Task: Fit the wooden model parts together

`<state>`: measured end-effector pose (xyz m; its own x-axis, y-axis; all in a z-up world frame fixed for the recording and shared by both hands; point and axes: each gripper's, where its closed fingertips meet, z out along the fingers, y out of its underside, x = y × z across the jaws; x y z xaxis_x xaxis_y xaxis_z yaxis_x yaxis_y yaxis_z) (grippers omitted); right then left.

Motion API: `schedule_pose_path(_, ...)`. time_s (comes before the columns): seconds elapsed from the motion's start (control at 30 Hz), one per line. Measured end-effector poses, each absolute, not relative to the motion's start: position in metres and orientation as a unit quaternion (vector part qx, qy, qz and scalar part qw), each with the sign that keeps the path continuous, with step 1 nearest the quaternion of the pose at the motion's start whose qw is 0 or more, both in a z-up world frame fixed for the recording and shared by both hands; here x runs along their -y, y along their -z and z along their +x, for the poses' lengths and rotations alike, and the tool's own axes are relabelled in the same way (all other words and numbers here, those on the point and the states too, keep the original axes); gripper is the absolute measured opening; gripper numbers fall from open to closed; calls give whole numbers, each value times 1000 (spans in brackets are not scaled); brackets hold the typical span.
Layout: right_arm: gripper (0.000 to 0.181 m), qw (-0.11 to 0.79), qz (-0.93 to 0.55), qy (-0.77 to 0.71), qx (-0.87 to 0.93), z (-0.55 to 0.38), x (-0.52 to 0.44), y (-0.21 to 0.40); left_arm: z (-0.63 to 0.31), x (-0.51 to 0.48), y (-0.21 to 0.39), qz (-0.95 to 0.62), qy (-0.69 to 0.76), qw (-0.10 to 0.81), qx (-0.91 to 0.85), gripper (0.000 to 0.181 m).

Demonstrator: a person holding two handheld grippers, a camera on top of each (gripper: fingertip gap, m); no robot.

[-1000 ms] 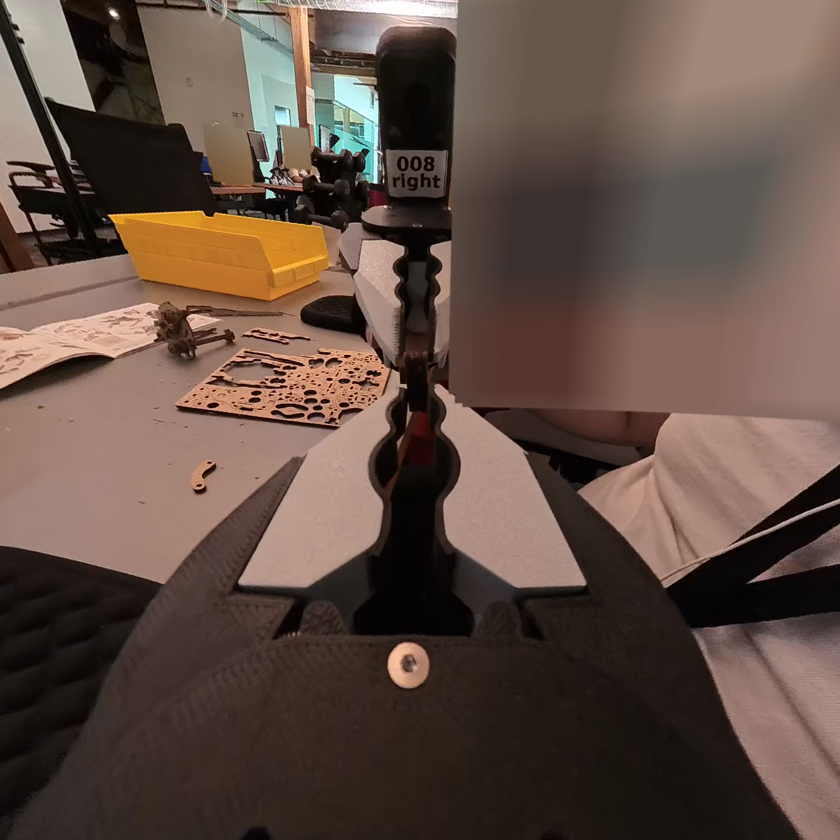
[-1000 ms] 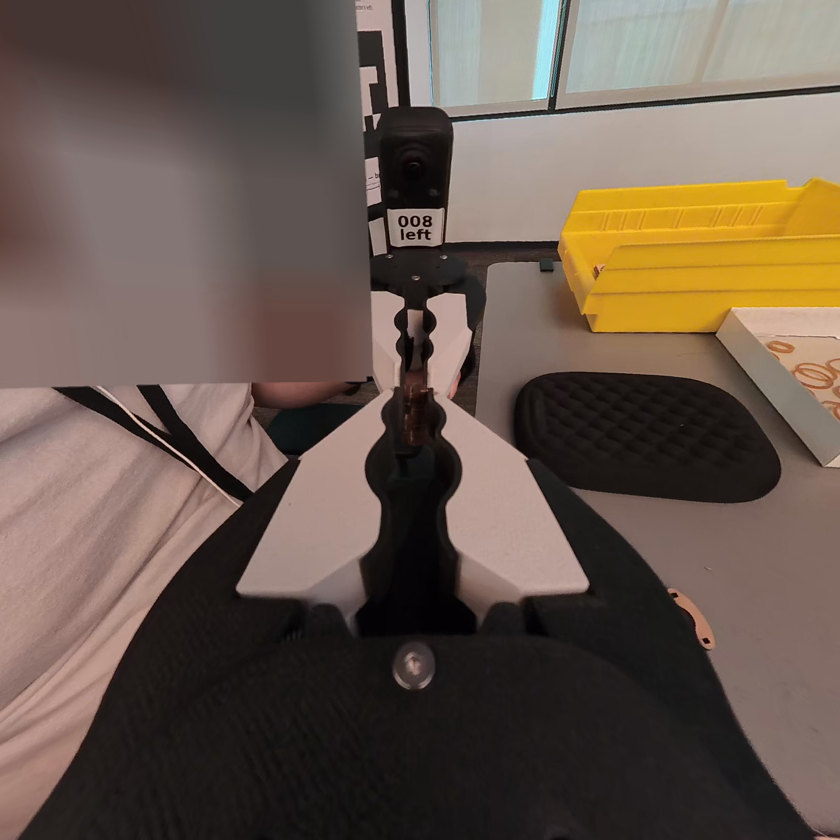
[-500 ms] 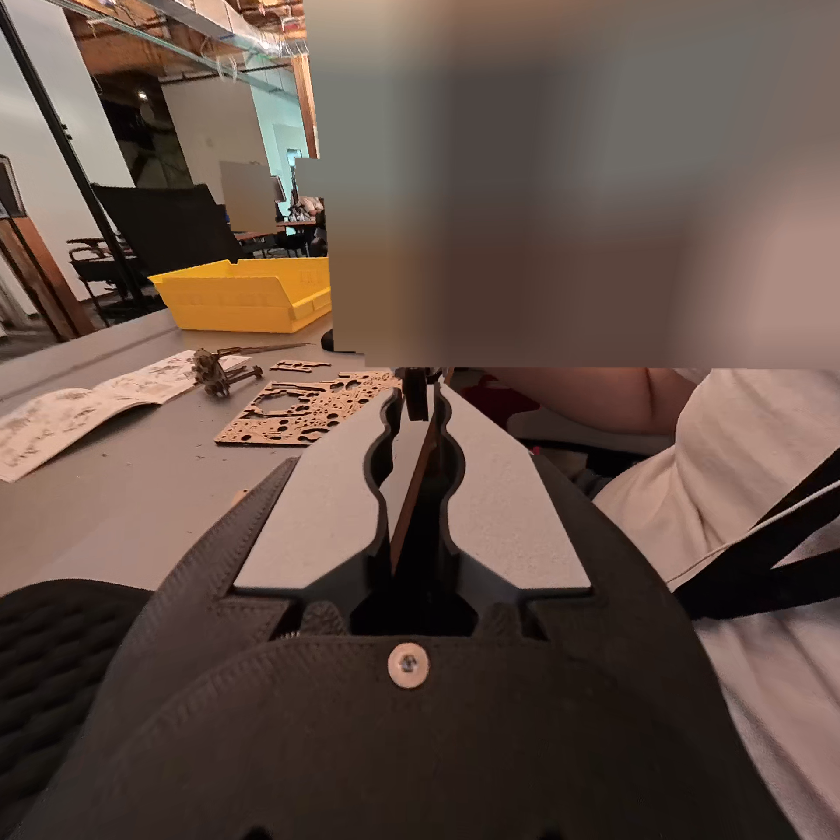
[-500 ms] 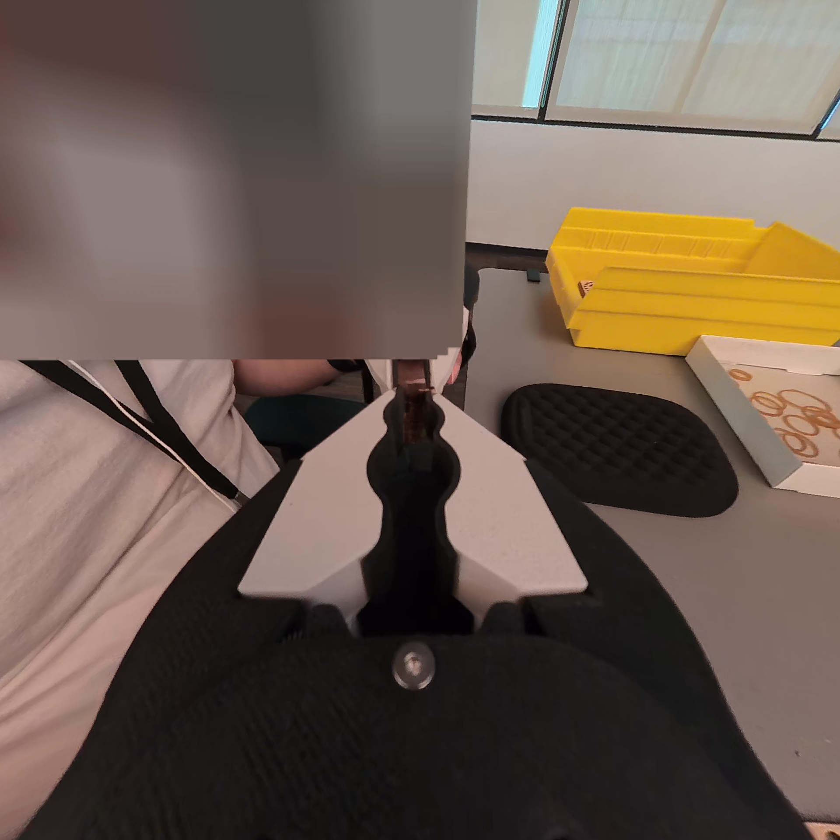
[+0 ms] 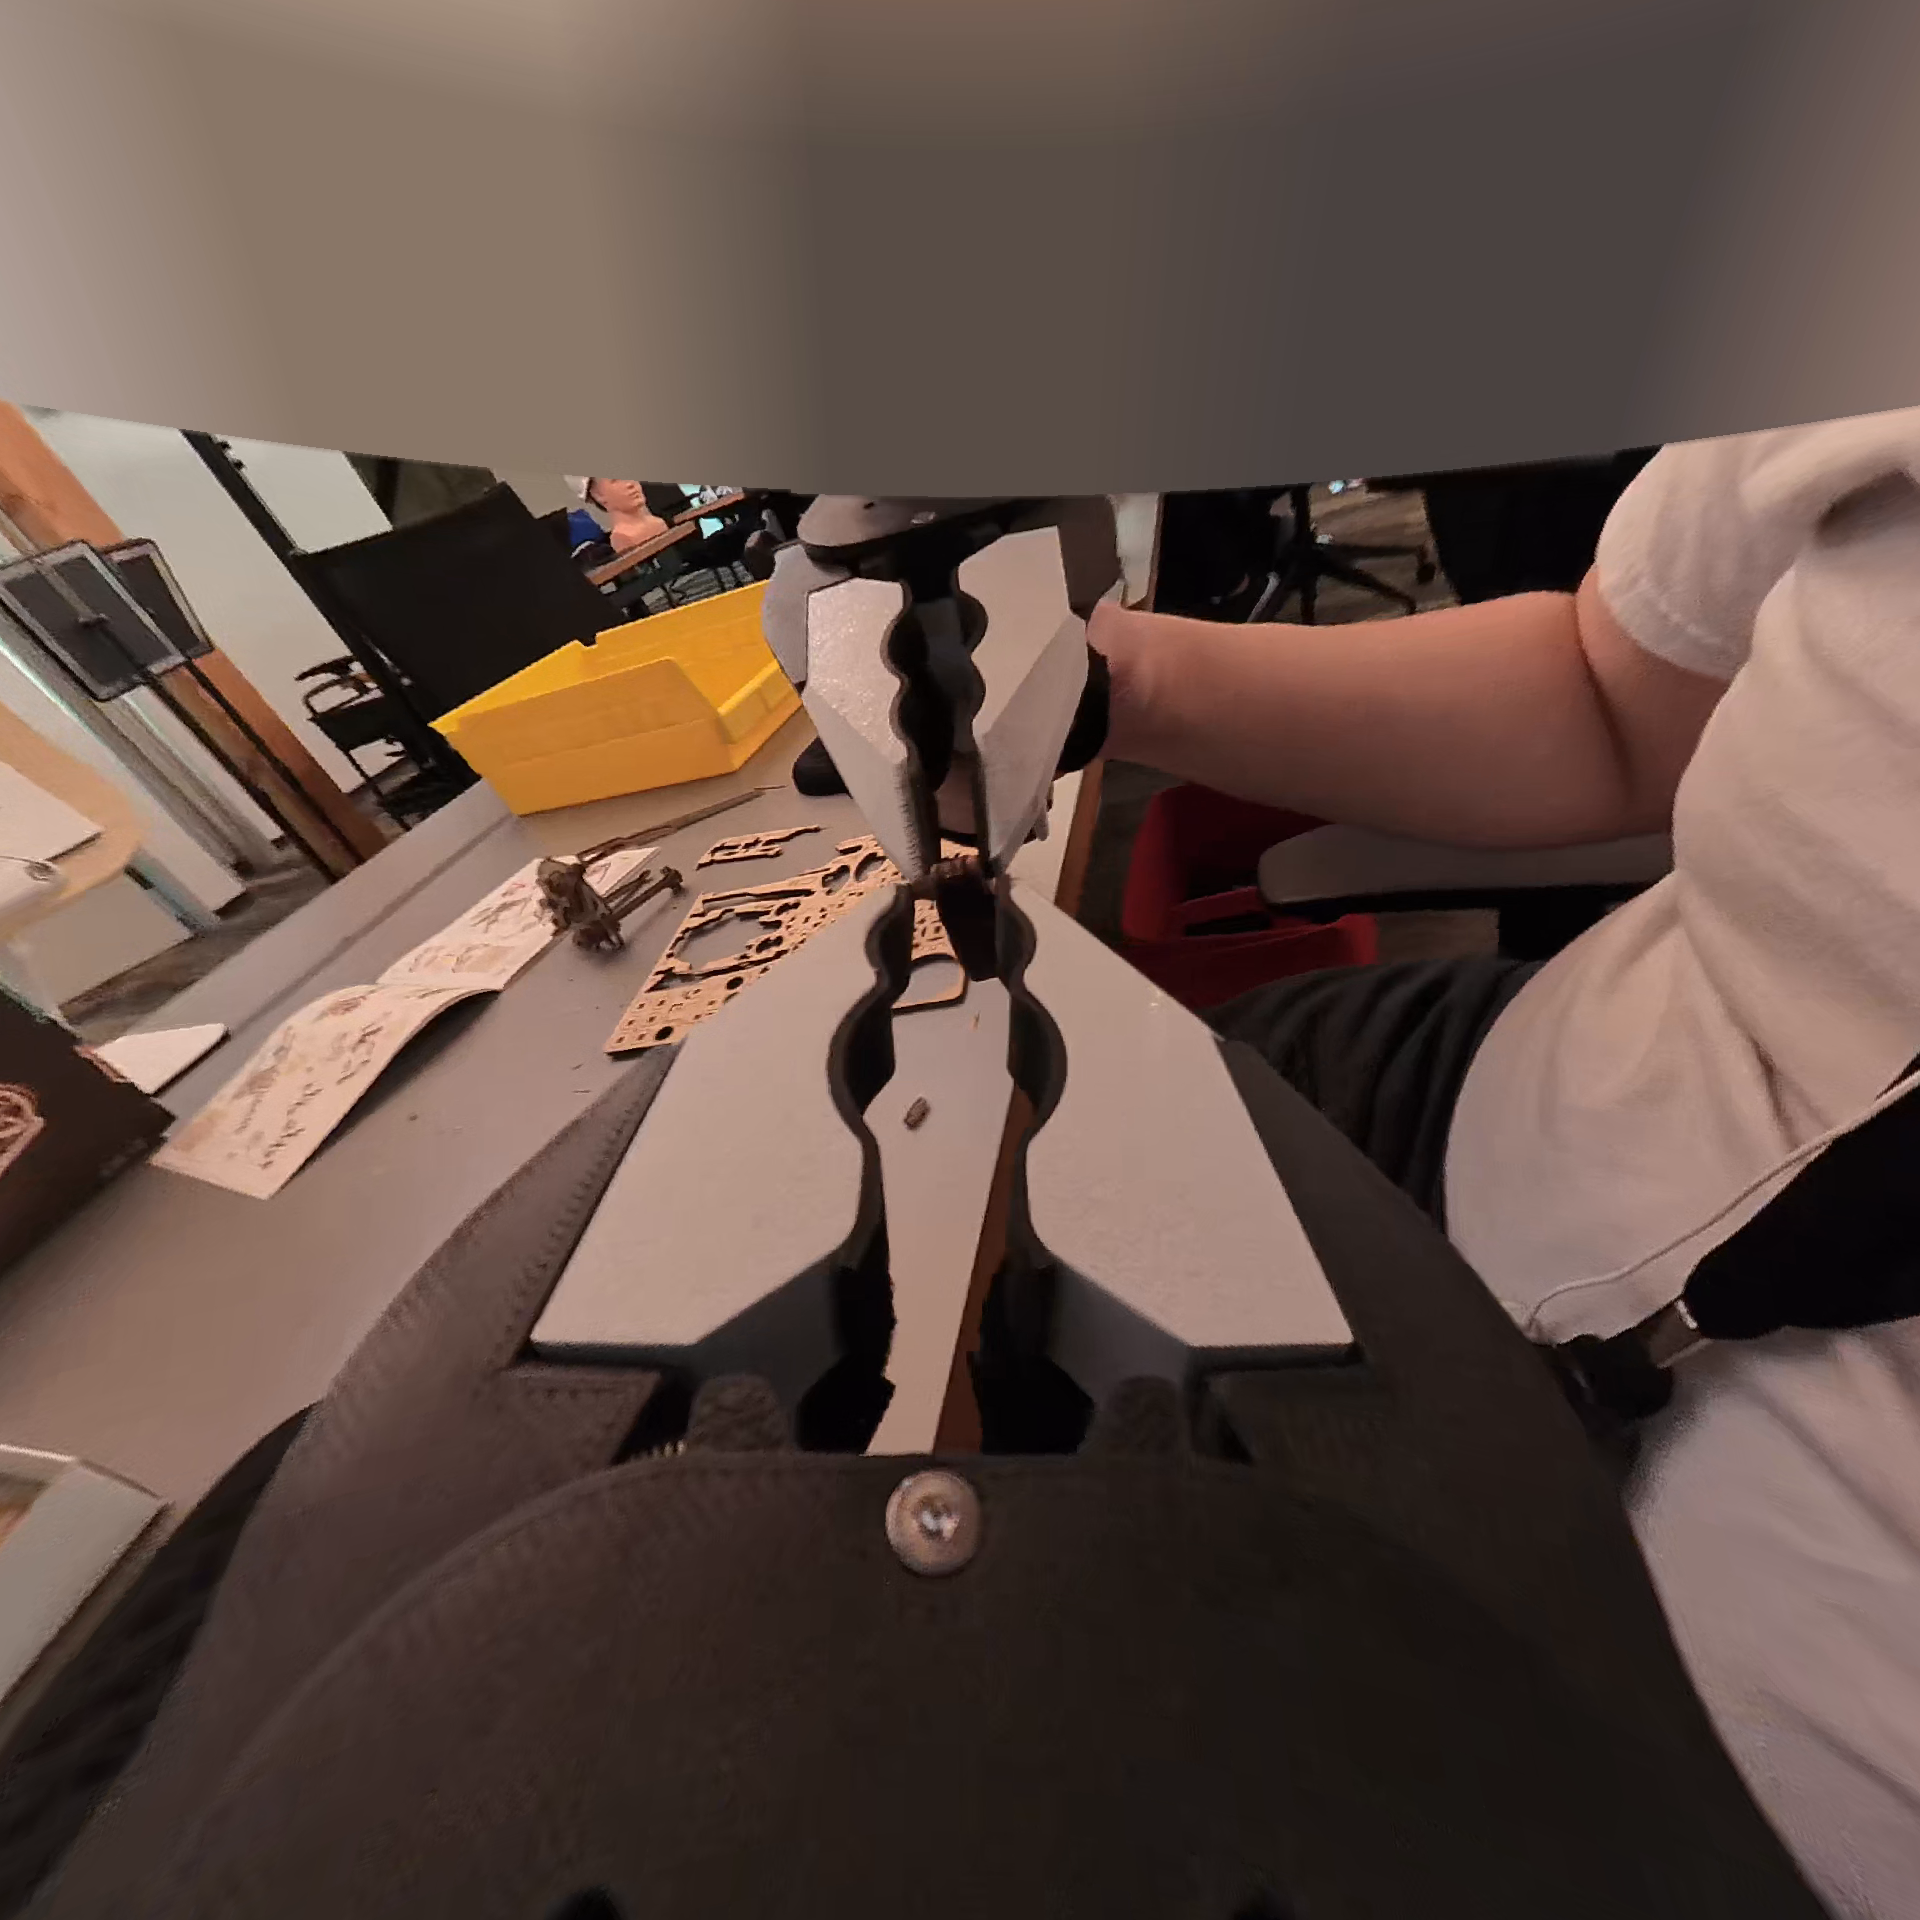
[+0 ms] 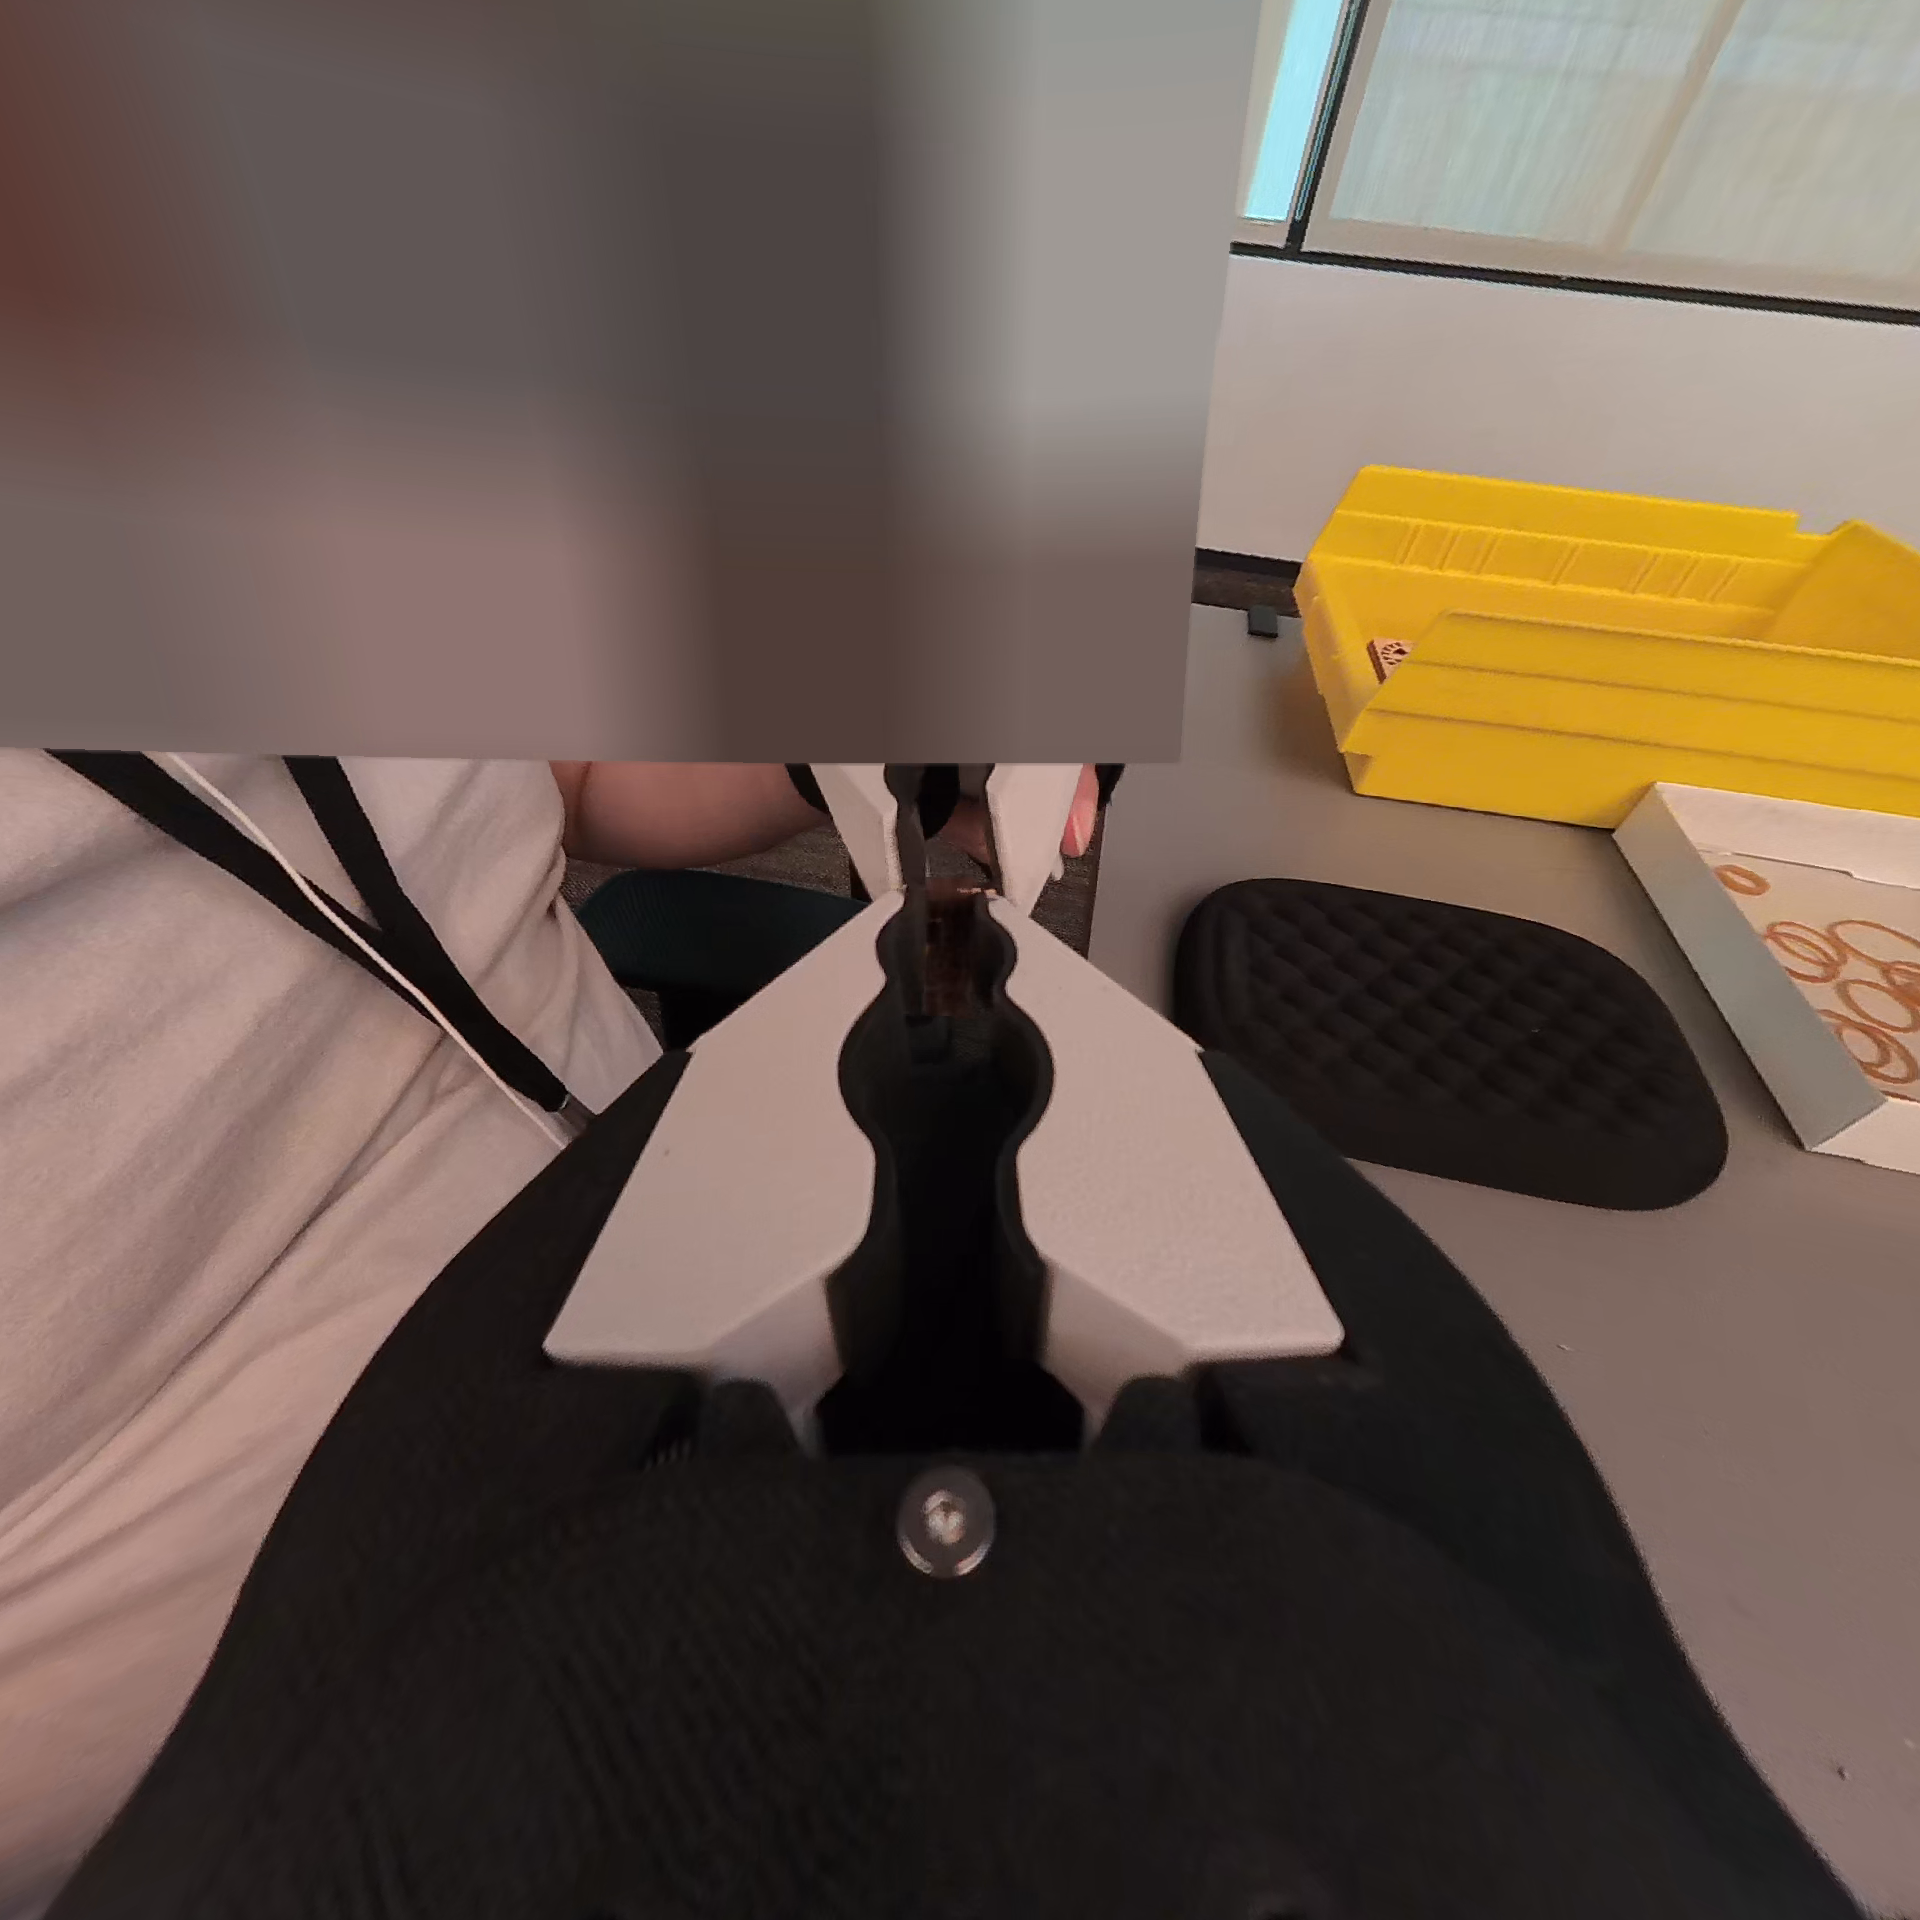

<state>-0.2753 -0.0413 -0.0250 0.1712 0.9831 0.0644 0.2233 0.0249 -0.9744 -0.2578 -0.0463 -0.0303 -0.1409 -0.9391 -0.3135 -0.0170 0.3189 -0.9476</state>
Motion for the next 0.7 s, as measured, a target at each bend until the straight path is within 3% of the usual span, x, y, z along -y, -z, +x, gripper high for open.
schedule_pose_path(0.7, 6, 517, -591, -396, 476, -271, 25, 22, -256, 35, 29, -429, 501, 485, -574, 7)
